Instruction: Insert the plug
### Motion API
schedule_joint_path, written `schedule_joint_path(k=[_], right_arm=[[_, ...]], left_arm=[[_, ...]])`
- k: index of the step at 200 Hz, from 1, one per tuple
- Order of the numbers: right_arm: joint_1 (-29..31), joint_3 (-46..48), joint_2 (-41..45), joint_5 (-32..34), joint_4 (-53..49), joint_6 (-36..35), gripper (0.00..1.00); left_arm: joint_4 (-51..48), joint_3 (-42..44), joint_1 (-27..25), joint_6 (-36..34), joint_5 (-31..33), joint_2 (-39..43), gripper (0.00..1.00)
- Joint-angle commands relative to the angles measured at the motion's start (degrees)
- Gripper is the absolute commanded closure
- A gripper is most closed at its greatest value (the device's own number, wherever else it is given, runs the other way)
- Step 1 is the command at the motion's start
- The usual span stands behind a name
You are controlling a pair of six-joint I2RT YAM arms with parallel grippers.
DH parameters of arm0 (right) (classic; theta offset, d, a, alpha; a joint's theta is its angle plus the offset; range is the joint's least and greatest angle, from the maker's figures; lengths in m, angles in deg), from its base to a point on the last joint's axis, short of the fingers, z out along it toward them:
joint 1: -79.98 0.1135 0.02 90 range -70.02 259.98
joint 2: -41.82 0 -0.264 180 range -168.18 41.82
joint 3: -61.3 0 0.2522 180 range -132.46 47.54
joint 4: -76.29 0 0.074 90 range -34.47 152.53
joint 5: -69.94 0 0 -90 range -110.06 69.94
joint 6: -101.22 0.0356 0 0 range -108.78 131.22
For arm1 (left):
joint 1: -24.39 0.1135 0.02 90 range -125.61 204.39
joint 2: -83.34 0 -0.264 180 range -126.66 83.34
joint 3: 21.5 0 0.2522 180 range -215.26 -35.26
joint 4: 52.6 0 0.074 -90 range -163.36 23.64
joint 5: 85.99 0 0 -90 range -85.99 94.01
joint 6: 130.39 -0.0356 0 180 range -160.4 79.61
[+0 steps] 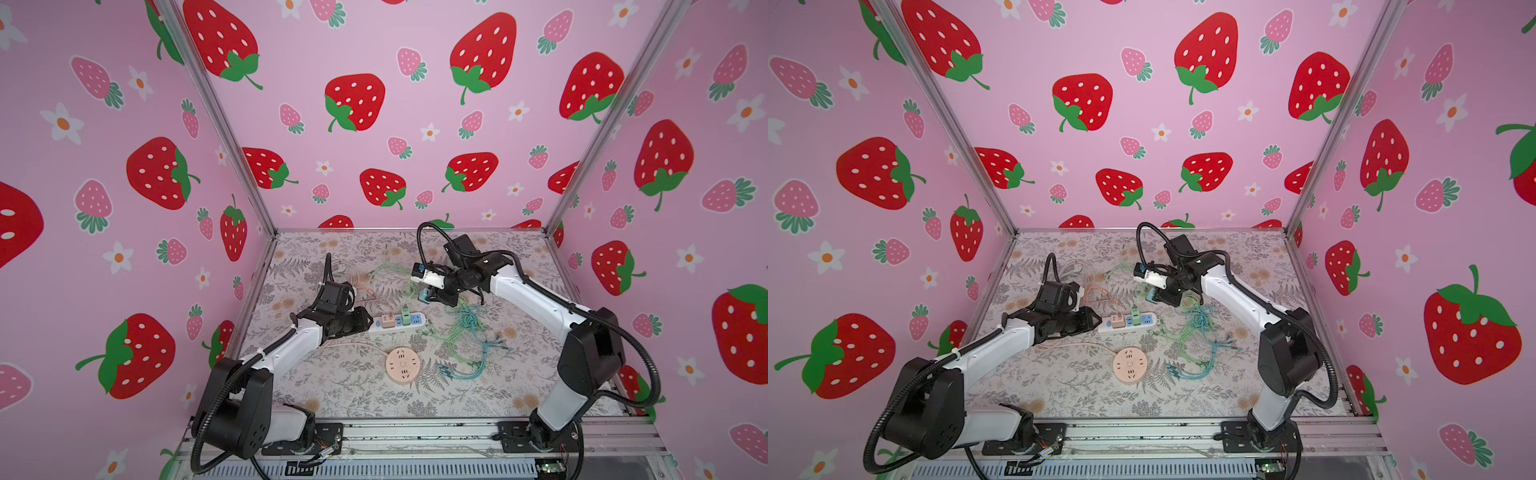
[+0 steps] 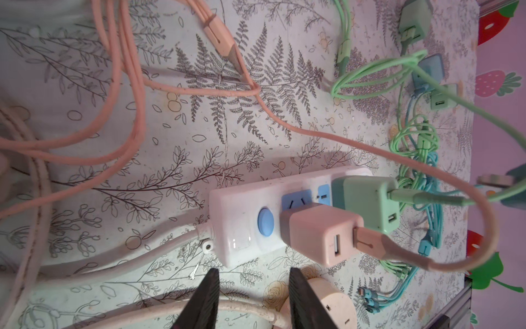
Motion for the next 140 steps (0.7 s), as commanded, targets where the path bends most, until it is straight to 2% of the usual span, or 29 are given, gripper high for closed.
schedule_joint_path(k=[1,66,140], right_arm=[[1.2,-2.0,-2.3,-2.0,-4.0,-7.9,0.86],[4.1,-4.1,-6.6,2.3,-6.1,-10.0,0.87],[5.5,-5.1,-9.8,5.1,-7.0,-11.1,0.87]], left_arm=[[-0.7,-2.3,0.2,0.8,-1.1,-1.2,0.59],[-3.7,-3.8,0.2,-0.5,2.3,-4.8,0.63],[-1.9,-4.3,0.2,-1.3,1.2,-8.6,0.71]])
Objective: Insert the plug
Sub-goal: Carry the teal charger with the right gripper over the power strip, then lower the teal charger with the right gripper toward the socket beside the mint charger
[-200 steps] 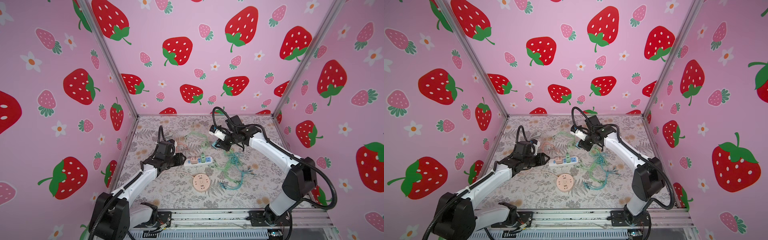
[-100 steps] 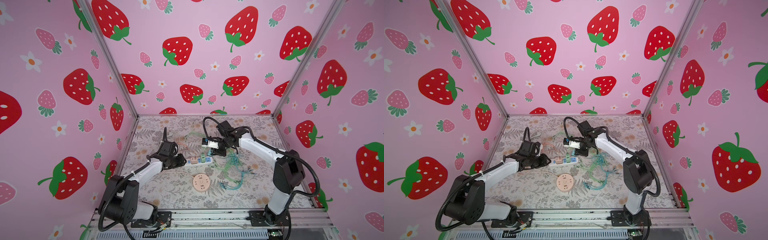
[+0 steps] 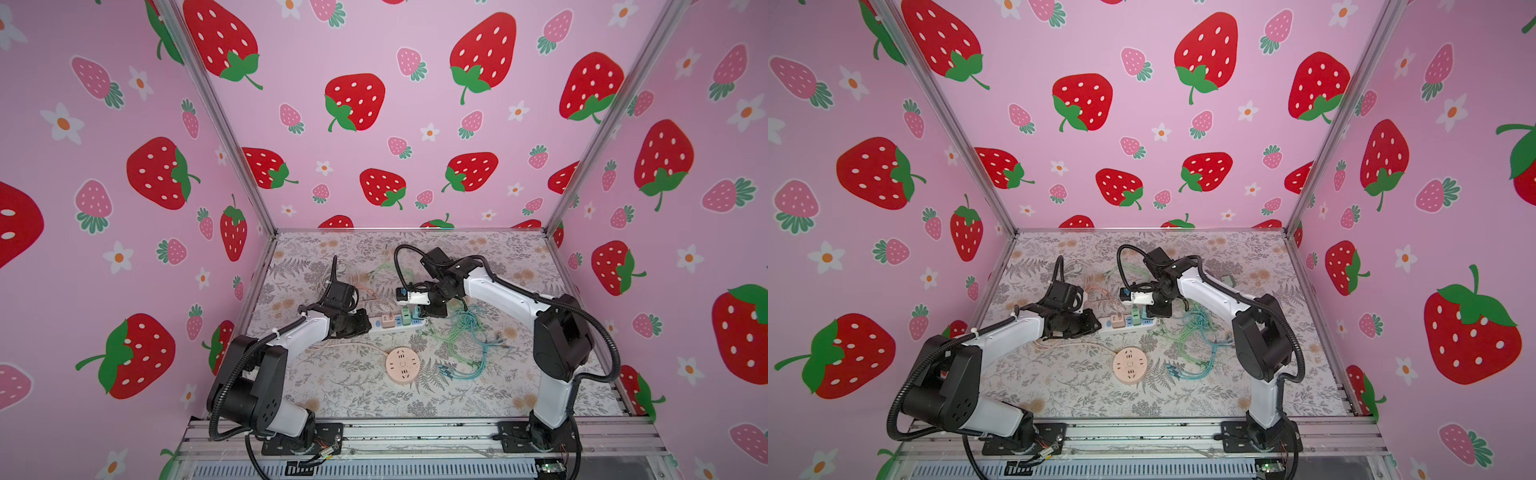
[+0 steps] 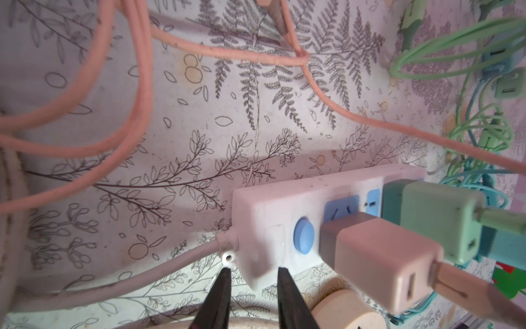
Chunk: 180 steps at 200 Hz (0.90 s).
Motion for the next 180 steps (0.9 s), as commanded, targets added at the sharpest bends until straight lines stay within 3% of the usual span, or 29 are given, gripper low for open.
schedule_joint_path(k=[1,180], right_arm=[[0.5,-1.7,-0.9,0.1,-2.3,-2.0,0.87],[2.7,-2.4,-4.6,4.6,-2.5,-1.6,0.87]], left_arm=[[-0.2,-2.1,0.2,-0.8,0.2,-1.1,0.71],[1.3,-2.5,0.3,-2.6,1.3,-4.4,0.76]])
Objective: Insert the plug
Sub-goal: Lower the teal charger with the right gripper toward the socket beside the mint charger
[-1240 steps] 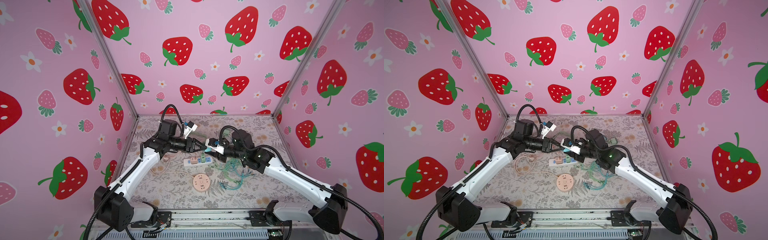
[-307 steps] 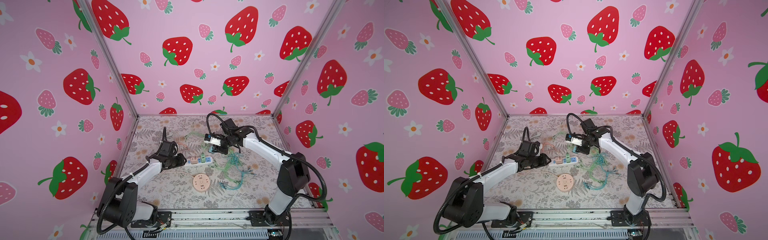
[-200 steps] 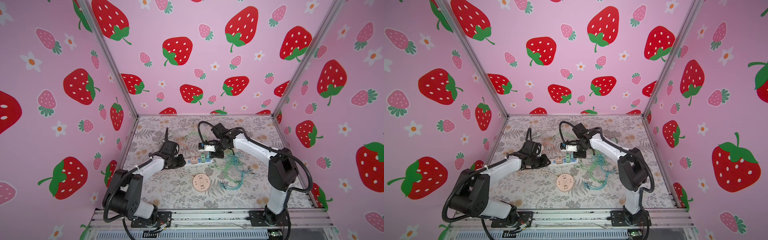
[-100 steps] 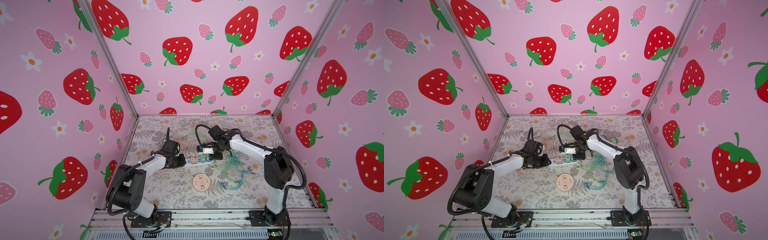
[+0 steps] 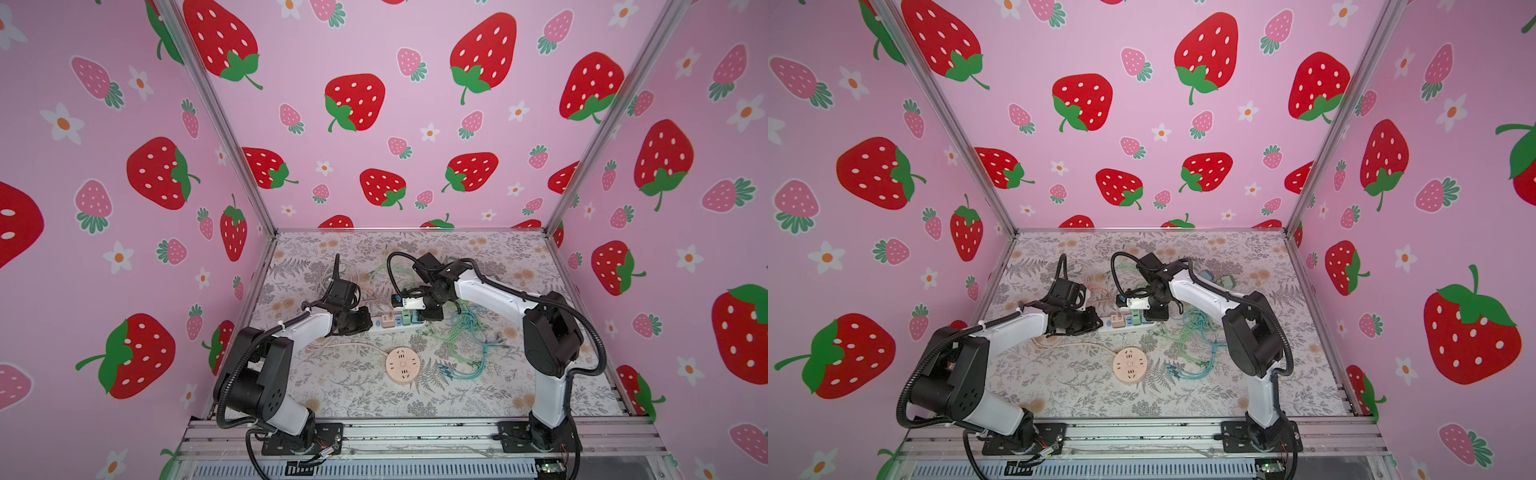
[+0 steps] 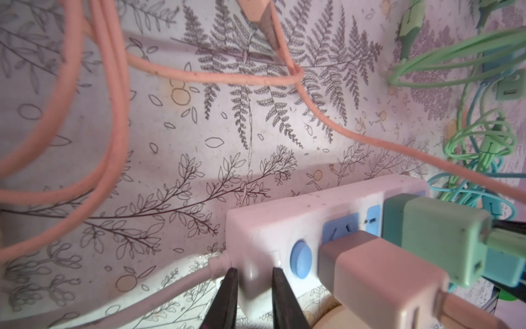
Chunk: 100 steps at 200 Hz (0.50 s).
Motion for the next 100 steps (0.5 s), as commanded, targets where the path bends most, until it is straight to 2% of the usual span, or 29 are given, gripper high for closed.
schedule_joint_path(k=[1,100], right_arm=[[0.4,-1.4,-1.6,0.5,-2.2,-1.3,0.87],[1.0,-3.7,-4.6,3.0,-3.6,-1.5,0.86]], left_arm=[[-0.7,-1.1,0.3,-1.2,1.4,-1.5,0.76],[-1.0,-1.7,0.3,-2.6,1.1,-1.8,0.77]])
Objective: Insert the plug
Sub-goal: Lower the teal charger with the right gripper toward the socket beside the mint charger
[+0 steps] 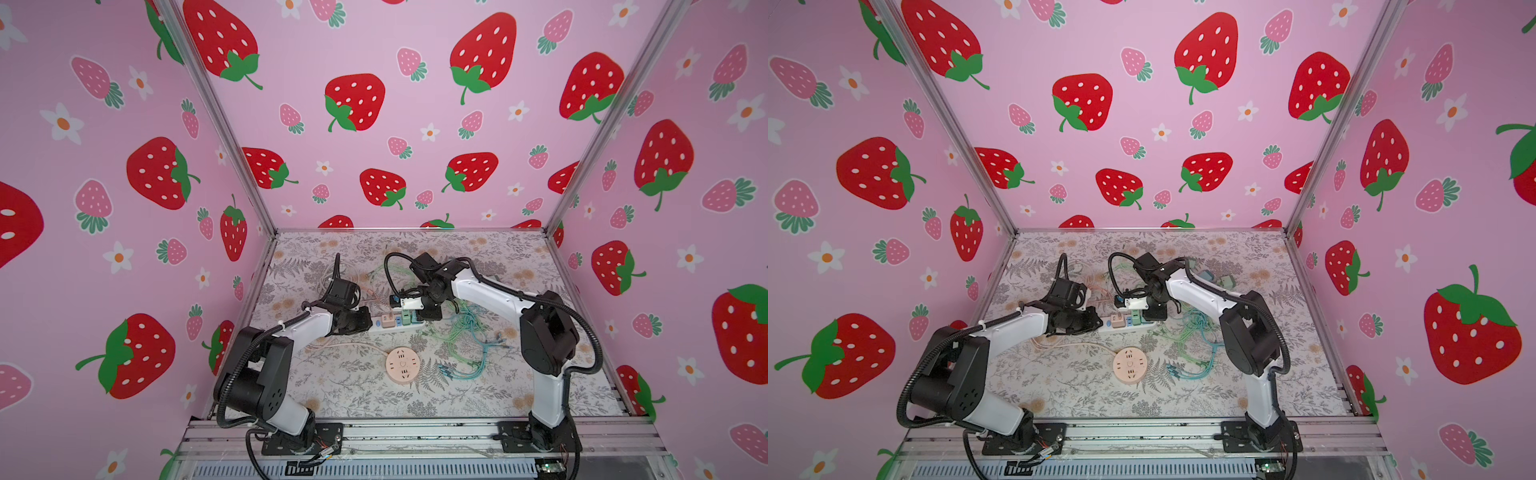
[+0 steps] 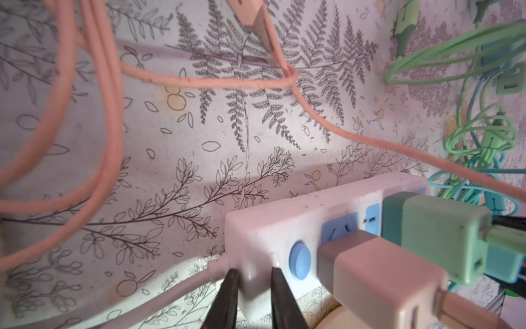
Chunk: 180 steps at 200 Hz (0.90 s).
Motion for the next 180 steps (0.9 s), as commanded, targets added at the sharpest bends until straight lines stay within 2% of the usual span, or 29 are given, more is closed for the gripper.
schedule_joint_path(k=[1,87,133,151,180], right_arm=[[0.3,-1.2,-2.9,1.5,-1.4,-1.5,0.86],[0.9,-1.7,-8.0,5.3,-2.1,-1.5,0.86],[0.9,-1.2,-8.3,4.8,-1.1,-1.2,0.85],[0.9,-0.9,-7.0,4.1,-0.8,-0.7,0.81],[0.8,-1.4,-4.4,3.1,-0.3,1.2,0.68]], left_arm=[[-1.2,-1.5,0.3,-1.2,1.2,-1.6,0.77],[-2.0,-1.5,0.3,-1.9,1.5,-0.9,0.78],[-2.1,-1.2,0.3,-2.1,1.9,-0.5,0.78],[-2.5,-1.5,0.3,-2.3,1.9,-0.5,0.78],[-2.6,-1.9,0.2,-2.4,1.9,-0.7,0.78]])
